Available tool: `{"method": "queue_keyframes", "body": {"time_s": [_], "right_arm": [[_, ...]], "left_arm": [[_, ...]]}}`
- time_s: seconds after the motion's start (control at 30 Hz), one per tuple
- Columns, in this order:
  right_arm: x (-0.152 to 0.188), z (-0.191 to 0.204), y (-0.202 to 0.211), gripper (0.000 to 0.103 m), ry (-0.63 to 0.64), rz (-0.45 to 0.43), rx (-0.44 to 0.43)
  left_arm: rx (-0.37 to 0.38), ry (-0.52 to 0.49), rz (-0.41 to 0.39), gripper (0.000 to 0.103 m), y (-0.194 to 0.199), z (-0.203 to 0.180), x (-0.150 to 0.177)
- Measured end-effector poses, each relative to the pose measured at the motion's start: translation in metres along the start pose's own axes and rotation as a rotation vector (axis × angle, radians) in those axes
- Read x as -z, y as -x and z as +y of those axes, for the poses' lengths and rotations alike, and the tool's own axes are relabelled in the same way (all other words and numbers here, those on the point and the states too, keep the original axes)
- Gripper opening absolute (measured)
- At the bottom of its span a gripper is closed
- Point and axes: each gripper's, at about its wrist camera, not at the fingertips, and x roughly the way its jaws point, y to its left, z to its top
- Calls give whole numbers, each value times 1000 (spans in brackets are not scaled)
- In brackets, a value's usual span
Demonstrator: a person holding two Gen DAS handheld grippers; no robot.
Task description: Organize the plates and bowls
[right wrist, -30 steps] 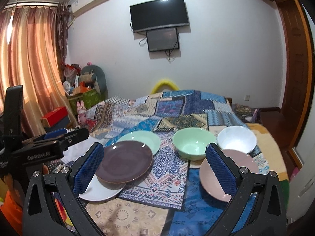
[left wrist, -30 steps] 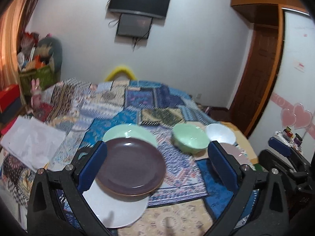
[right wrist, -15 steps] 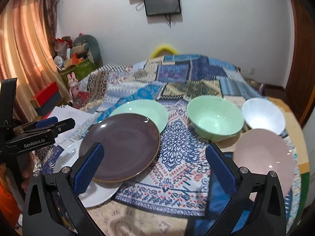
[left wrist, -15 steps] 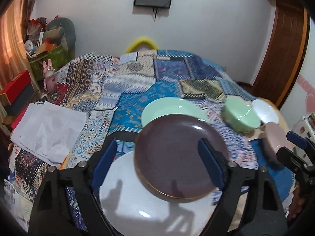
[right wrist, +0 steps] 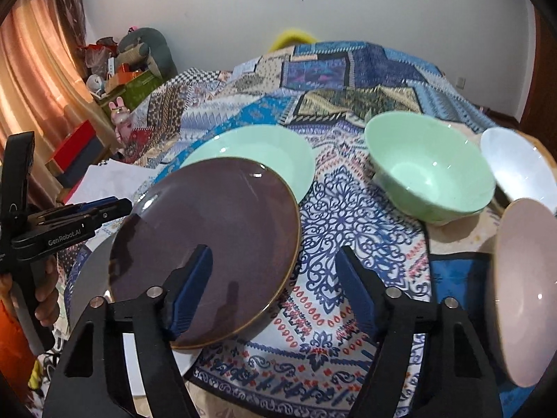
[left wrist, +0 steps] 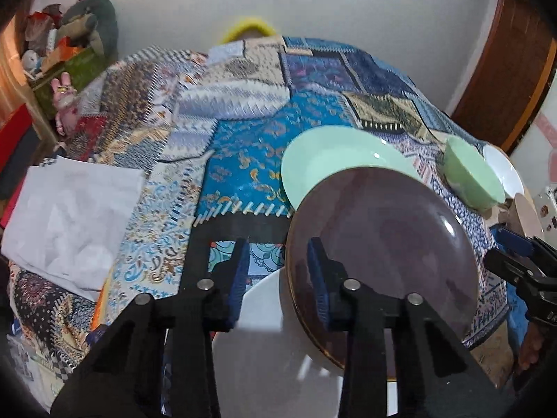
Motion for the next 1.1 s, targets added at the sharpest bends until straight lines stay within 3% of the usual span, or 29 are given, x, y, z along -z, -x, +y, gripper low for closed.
{"method": "queue_keyframes", "body": {"time_s": [0.23,0.5,1.1], "right_arm": [[1,-2,-12,49,-19,32,-2],[0,-7,-23,33,-45,62,-31],[2,-14,-25,31,-78,82,-78]], "left_arm": [[68,-6,47,26,-16,5,-1],[76,-31,66,20,-23,1,-5],[161,-23,185,20,-38,-3,-16]]}}
